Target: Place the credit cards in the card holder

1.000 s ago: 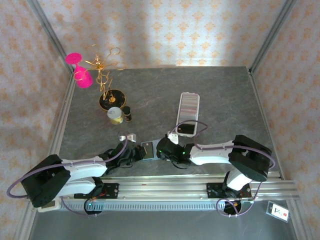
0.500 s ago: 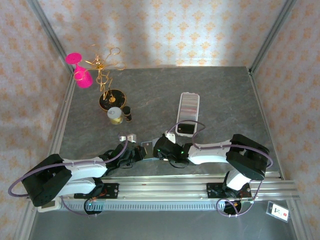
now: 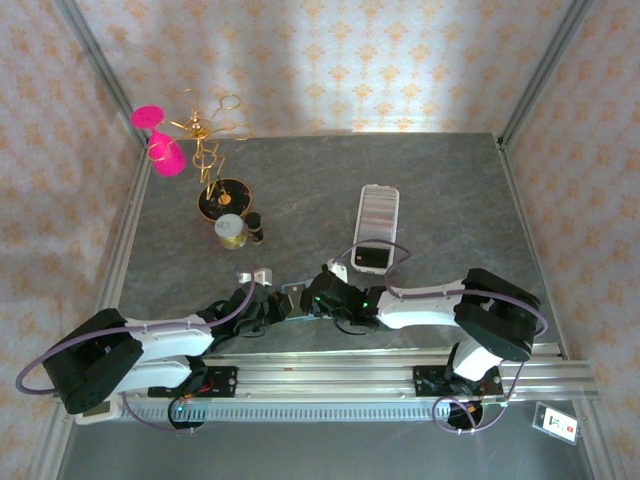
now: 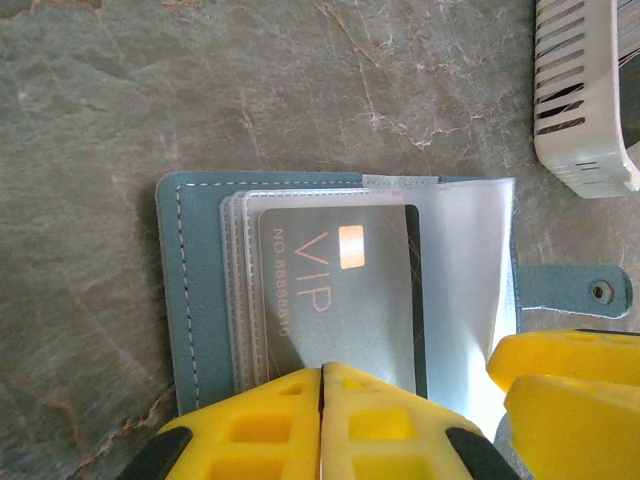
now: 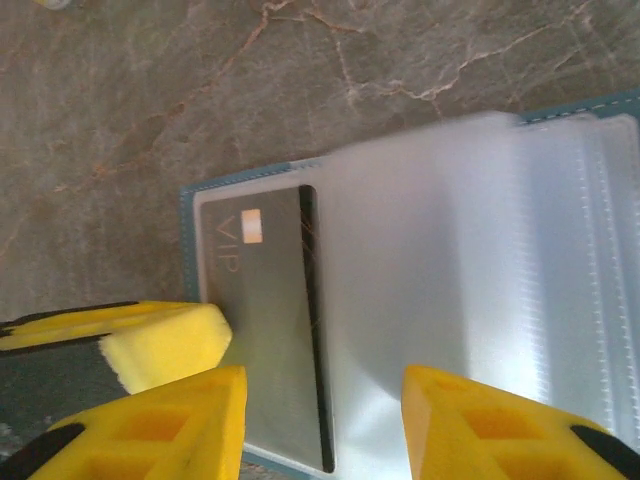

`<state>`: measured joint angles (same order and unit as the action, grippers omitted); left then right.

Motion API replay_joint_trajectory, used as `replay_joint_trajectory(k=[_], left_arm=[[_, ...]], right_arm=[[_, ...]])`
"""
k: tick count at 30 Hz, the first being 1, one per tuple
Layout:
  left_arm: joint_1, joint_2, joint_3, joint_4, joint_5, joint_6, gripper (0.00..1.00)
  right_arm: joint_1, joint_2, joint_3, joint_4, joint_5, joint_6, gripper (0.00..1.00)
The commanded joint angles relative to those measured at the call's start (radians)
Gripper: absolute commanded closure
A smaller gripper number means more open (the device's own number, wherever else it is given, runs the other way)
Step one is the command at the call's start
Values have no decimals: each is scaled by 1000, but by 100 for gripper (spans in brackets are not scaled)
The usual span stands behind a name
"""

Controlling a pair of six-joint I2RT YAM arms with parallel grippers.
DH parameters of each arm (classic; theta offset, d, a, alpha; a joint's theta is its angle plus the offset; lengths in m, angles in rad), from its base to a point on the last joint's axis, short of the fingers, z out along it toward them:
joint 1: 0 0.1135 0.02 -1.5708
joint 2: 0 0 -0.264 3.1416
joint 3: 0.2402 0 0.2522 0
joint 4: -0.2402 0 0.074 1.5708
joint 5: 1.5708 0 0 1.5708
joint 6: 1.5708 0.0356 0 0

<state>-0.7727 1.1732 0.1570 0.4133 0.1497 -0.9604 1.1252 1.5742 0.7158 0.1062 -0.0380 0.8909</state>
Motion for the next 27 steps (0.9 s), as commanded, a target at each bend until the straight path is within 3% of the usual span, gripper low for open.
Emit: replay_joint_trajectory(k=[1, 10, 12, 24, 27], left_arm=[[-11, -6, -28, -39, -15, 7, 91], [-12, -17, -28, -47, -16, 8, 91], [-11, -20, -27, -48, -16, 8, 91], [-11, -27, -33, -53, -16, 8, 92], [-11, -33, -37, -54, -21, 7, 91]], right_arm=[[4, -11, 2, 18, 5, 22, 56], [1, -22, 50, -153, 173, -30, 56], [-4, -5, 66, -190, 191, -43, 51], [-7, 138, 120, -231, 138, -60, 48], [-1, 130, 103, -161, 82, -53, 50]])
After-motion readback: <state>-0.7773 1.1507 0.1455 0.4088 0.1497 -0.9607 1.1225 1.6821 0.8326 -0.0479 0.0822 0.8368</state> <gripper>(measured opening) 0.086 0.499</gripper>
